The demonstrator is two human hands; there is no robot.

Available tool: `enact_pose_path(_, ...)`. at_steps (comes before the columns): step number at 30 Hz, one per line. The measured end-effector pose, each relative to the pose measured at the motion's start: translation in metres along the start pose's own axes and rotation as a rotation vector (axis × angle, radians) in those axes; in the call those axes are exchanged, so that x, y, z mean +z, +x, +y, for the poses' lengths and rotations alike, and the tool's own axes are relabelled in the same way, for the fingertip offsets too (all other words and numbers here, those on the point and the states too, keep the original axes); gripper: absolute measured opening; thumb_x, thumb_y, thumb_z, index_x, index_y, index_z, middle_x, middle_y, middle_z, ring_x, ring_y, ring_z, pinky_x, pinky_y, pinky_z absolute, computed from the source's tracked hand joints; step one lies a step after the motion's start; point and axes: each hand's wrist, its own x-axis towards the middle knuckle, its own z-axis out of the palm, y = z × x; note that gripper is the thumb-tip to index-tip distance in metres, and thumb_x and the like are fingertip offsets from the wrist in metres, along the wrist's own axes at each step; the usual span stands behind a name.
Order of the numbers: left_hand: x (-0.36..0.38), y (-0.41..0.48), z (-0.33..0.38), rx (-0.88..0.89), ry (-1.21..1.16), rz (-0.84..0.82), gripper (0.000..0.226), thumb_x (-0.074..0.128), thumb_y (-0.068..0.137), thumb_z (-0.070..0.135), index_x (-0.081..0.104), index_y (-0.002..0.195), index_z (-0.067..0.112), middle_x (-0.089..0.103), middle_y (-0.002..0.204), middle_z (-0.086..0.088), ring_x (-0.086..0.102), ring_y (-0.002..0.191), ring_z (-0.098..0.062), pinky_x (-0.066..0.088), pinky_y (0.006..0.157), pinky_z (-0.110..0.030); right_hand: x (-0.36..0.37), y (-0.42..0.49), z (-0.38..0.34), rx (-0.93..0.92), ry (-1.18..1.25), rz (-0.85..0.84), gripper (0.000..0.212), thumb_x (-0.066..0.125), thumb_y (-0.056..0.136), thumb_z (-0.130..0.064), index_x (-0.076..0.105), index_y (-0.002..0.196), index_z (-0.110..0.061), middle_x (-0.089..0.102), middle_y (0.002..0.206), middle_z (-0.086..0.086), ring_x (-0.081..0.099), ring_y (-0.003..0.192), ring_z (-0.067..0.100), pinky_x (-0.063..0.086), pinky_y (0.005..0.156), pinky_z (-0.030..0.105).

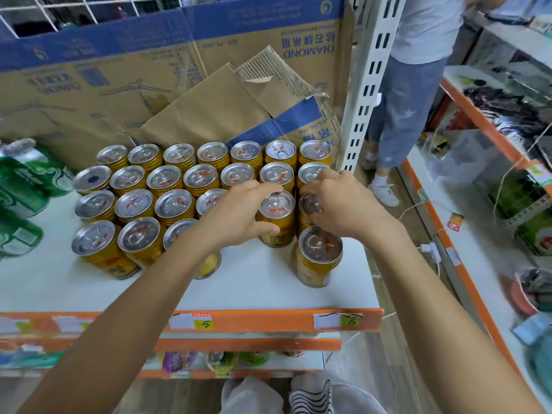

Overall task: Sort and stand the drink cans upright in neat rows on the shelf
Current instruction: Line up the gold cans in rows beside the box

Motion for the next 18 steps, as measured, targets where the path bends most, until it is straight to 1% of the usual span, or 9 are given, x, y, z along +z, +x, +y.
enact_pose_path(3, -0.001, 0.001, 0.003, -0.006, 0.019, -0.048, 0.072, 0.071, 0.082, 0.038, 0.033, 0.142, 0.028, 0.044, 0.135, -0.006, 0.044, 0.122, -0.025, 0.039, 0.088, -0.03, 0.0, 0.001, 0.003, 0.01, 0.013, -0.005, 0.039, 0.061, 0.086, -0.031, 0.056, 0.125, -0.031, 0.048, 0.126, 0.005, 0.043, 0.115, 0.032, 0.044, 0.091, 0.039)
enact_pose_path(7, -0.001, -0.001, 0.006, 0.018, 0.041, -0.048, 0.07, 0.069, 0.085, 0.035, 0.031, 0.143, 0.026, 0.044, 0.136, -0.008, 0.046, 0.121, -0.025, 0.04, 0.088, -0.03, -0.001, 0.002, 0.0, 0.037, 0.027, -0.024, 0.041, 0.063, 0.084, -0.031, 0.056, 0.125, -0.033, 0.047, 0.125, 0.003, 0.043, 0.115, 0.031, 0.047, 0.091, 0.042)
enact_pose_path(10, -0.007, -0.004, 0.003, 0.033, 0.039, -0.112, 0.077, 0.068, 0.084, 0.04, 0.027, 0.147, 0.023, 0.047, 0.138, -0.007, 0.05, 0.119, -0.024, 0.042, 0.092, -0.032, -0.001, 0.002, -0.003, 0.065, 0.04, -0.023, 0.044, 0.063, 0.084, -0.03, 0.054, 0.127, -0.034, 0.046, 0.127, 0.003, 0.041, 0.115, 0.03, 0.045, 0.093, 0.043)
enact_pose_path(11, -0.011, -0.008, 0.001, 0.047, 0.015, -0.13, 0.079, 0.069, 0.083, 0.043, 0.028, 0.147, 0.023, 0.051, 0.136, -0.005, 0.052, 0.117, -0.023, 0.044, 0.092, -0.034, 0.0, 0.001, -0.004, 0.074, 0.045, -0.023, 0.045, 0.063, 0.085, -0.03, 0.053, 0.128, -0.033, 0.045, 0.128, 0.003, 0.041, 0.115, 0.03, 0.044, 0.095, 0.042)
enact_pose_path(13, -0.025, -0.018, -0.004, 0.085, -0.014, -0.106, 0.072, 0.069, 0.081, 0.046, 0.036, 0.142, 0.027, 0.055, 0.131, 0.0, 0.053, 0.116, -0.021, 0.046, 0.092, -0.036, 0.001, -0.005, -0.007, 0.078, 0.044, -0.008, 0.047, 0.061, 0.086, -0.033, 0.05, 0.131, -0.03, 0.045, 0.131, 0.005, 0.041, 0.116, 0.031, 0.04, 0.098, 0.039)
enact_pose_path(14, -0.032, -0.025, -0.009, 0.101, 0.009, -0.082, 0.068, 0.069, 0.081, 0.046, 0.041, 0.139, 0.028, 0.054, 0.131, 0.002, 0.052, 0.117, -0.019, 0.045, 0.094, -0.035, 0.003, -0.009, -0.008, 0.076, 0.045, 0.015, 0.048, 0.061, 0.087, -0.033, 0.049, 0.133, -0.027, 0.045, 0.133, 0.006, 0.041, 0.116, 0.032, 0.037, 0.098, 0.038)
enact_pose_path(16, -0.044, -0.04, -0.023, 0.144, 0.133, -0.071, 0.067, 0.072, 0.077, 0.048, 0.046, 0.136, 0.028, 0.051, 0.131, 0.004, 0.048, 0.119, -0.017, 0.041, 0.098, -0.034, 0.004, -0.02, -0.016, 0.072, 0.078, 0.11, 0.049, 0.061, 0.087, -0.032, 0.049, 0.134, -0.025, 0.047, 0.133, 0.003, 0.04, 0.115, 0.03, 0.034, 0.096, 0.035)
enact_pose_path(18, -0.051, -0.055, -0.04, 0.191, 0.291, -0.149, 0.071, 0.074, 0.071, 0.052, 0.048, 0.133, 0.03, 0.05, 0.129, 0.007, 0.043, 0.118, -0.017, 0.04, 0.099, -0.036, 0.003, -0.031, -0.026, 0.068, 0.125, 0.176, 0.045, 0.062, 0.086, -0.031, 0.053, 0.13, -0.025, 0.051, 0.128, 0.001, 0.041, 0.114, 0.028, 0.036, 0.093, 0.034)
